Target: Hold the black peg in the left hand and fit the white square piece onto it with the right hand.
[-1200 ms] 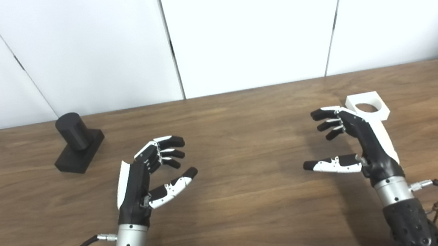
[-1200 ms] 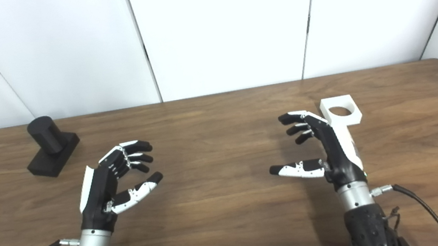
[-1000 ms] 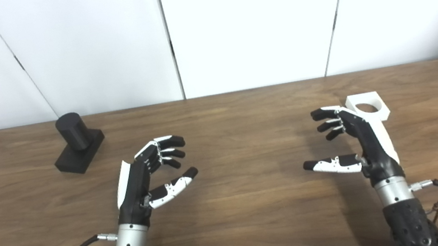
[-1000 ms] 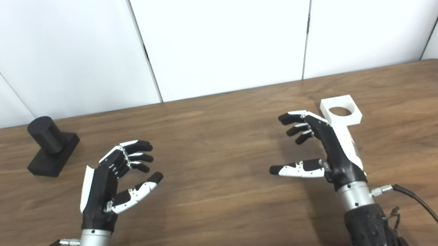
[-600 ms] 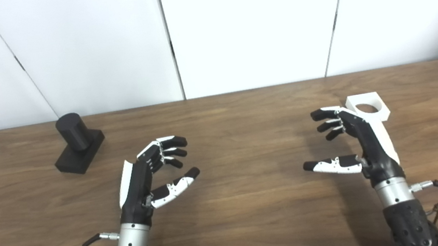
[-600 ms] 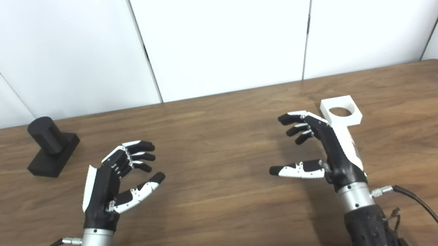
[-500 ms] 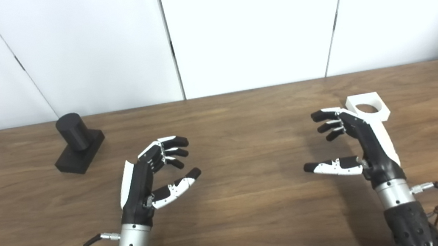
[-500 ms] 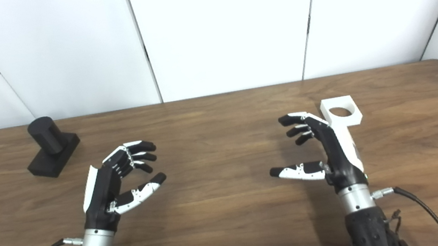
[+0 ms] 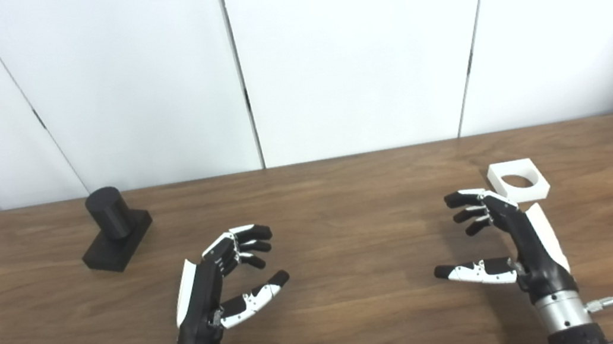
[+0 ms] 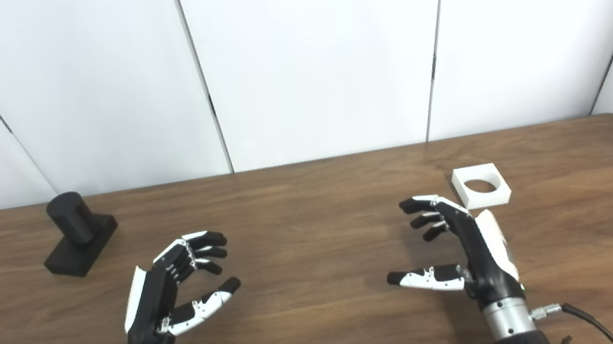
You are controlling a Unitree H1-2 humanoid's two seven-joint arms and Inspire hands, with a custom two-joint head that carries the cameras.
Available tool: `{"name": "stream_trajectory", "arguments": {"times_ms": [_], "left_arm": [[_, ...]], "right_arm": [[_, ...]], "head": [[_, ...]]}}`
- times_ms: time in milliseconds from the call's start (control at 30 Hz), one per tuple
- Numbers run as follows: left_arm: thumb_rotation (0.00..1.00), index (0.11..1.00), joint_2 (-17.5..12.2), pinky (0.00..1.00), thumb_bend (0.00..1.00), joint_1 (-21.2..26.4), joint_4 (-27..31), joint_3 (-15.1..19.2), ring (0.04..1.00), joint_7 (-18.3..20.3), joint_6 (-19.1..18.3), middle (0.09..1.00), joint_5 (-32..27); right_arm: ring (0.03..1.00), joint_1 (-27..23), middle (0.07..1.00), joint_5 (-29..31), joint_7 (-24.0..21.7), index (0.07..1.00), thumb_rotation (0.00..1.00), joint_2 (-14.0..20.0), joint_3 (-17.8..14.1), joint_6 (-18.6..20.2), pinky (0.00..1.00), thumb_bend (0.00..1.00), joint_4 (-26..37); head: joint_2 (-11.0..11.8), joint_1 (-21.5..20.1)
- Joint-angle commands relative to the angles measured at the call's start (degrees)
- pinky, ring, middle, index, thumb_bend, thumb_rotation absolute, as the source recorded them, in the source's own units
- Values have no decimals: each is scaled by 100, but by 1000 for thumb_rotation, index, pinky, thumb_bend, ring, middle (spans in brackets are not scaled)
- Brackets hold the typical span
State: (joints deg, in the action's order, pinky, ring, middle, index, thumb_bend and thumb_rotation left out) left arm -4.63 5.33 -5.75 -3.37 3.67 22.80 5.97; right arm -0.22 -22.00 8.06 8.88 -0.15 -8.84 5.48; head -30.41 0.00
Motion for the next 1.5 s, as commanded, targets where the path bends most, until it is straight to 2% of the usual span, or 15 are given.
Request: {"name": "stream_trajectory", "arguments": {"times_ms": [0,100,167,367,567,733,1033,1133,1200,1300,1367,1467], "left_arm": [[0,667,-11,535,613,137,64,-9,652,-25,201,696,-5],[0,661,18,521,612,151,33,-21,646,-37,232,692,-2],[0,660,71,515,613,138,71,-42,644,-72,153,693,73],[0,674,277,524,619,150,24,-165,649,-163,41,698,262],[0,666,490,505,629,218,-166,-244,632,-357,122,699,545],[0,665,544,488,622,250,-250,-303,628,-437,153,704,650],[0,656,561,470,627,268,-281,-313,613,-561,168,701,701],[0,654,574,492,646,265,-220,-270,623,-686,104,697,806],[0,654,600,464,678,259,-107,-216,614,-832,-43,689,976],[3,639,611,420,739,269,226,-144,566,-1046,-518,665,1467],[17,631,517,408,782,336,409,-96,545,-1013,-763,653,1573],[47,628,328,435,827,433,613,-48,565,-921,-1042,651,1674]], "right_arm": [[616,-136,694,11,72,679,0,12,-23,-215,497,675,125],[620,-139,697,44,50,678,0,33,-38,-195,500,673,122],[624,-138,699,101,28,679,0,82,-66,-224,504,670,102],[644,-132,707,366,-62,685,0,294,-176,-401,530,649,15],[645,-75,713,636,-225,688,0,313,-282,-103,520,633,286],[611,-68,691,588,-221,683,0,360,-294,-212,472,629,294],[609,-73,685,610,-231,680,0,373,-284,-319,477,611,232],[607,-71,681,616,-236,674,0,353,-288,-280,473,615,271],[611,-65,682,646,-247,670,0,346,-292,-274,475,610,297],[612,-62,683,654,-254,667,0,352,-304,-260,475,608,314],[608,-61,680,680,-277,666,0,364,-315,-237,472,608,330],[606,-61,678,709,-301,664,0,377,-335,-248,470,610,322]], "head": [[-1,1],[17,209],[62,644],[224,1526],[315,2006],[355,2129],[351,2120],[355,2108],[352,2101],[346,2102],[344,2129],[353,2181]]}}
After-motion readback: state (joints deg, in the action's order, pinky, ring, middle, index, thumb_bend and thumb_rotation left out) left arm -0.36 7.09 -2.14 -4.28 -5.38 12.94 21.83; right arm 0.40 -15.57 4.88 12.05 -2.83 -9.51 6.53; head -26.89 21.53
